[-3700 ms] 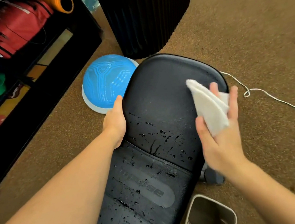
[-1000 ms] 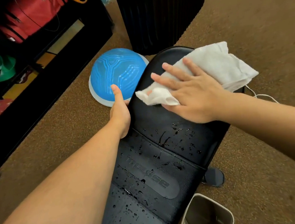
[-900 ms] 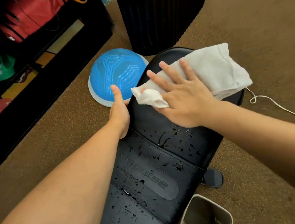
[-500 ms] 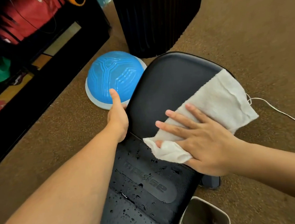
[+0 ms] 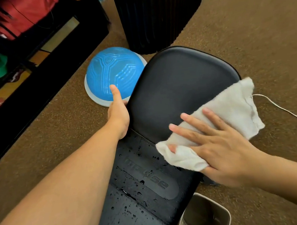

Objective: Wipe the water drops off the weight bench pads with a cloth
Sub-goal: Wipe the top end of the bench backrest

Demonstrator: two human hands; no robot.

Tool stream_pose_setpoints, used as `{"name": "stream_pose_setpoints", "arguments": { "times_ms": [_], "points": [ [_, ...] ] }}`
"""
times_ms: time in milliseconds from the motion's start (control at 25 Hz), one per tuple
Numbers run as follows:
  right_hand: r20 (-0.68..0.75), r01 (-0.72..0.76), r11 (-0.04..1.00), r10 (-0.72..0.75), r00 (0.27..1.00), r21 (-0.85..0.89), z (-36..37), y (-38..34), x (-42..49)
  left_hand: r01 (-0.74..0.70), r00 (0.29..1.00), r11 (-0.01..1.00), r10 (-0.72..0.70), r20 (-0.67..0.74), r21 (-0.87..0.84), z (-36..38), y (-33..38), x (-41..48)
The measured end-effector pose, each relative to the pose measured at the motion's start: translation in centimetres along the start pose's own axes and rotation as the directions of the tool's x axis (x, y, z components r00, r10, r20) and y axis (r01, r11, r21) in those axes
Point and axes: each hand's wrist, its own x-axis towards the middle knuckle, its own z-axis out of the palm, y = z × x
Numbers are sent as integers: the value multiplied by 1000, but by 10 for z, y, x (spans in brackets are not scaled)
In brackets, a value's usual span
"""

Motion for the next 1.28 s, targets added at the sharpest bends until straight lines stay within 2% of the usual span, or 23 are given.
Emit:
{"name": "stream_pose_setpoints", "arguments": {
  "times_ms": [160, 400, 520, 640, 760, 840, 920, 1000, 1040, 1080, 1120, 1200, 1240, 1280],
  "points": [
    [-70, -14, 1000, 14, 997, 6, 6, 4, -18, 35, 999, 999, -35, -29, 7, 1, -5, 8],
    [-96, -76, 994, 68, 993, -73, 1, -12, 74, 2, 994, 1000, -2, 112, -2, -1, 10, -17],
    [-123, -78, 993, 67, 990, -89, 16, -13, 47, -6, 998, 1000, 6, 62, -2, 1, 9, -17],
    [-186, -70, 997, 66, 980, -19, 38, -18, -7, 9, 999, 1000, -9, 37, 5, 1, 8, -10],
    [-278, -155, 988, 153, 948, 13, 40, -8, -19, 18, 1000, 1000, -18, 24, 6, -1, 5, -4],
    [-365, -315, 947, 318, 875, 71, 26, 14, -3, 18, 1000, 1000, -18, 5, 2, -1, 5, -3],
    [-425, -488, 842, 537, 728, 229, 12, 41, 17, 24, 1000, 1000, -24, -15, 0, 0, 6, -3],
    [-455, -547, 744, 668, 589, 384, 4, 54, 32, 26, 999, 1000, -26, -29, -4, 0, 5, -1],
    [-478, -552, 734, 677, 559, 396, 5, 48, 35, 23, 999, 1000, -24, -28, -4, 0, 4, 2],
    [-500, -543, 761, 646, 577, 356, 10, 36, 35, 19, 999, 1000, -19, -26, 1, -1, 3, 4],
    [-498, -505, 815, 575, 649, 283, 19, 18, 30, 18, 1000, 1000, -18, -23, 8, -1, 0, 7],
    [-417, -320, 936, 351, 838, 145, 40, -23, 9, 21, 1000, 1000, -21, -8, 9, -3, -5, 16],
    [-366, -223, 969, 247, 897, 105, 48, -35, -4, 27, 1000, 1000, -27, -4, 13, -4, -6, 17],
    [-332, -160, 984, 177, 927, 79, 53, -38, -15, 35, 999, 999, -35, 0, 19, -4, -5, 16]
  ]
}}
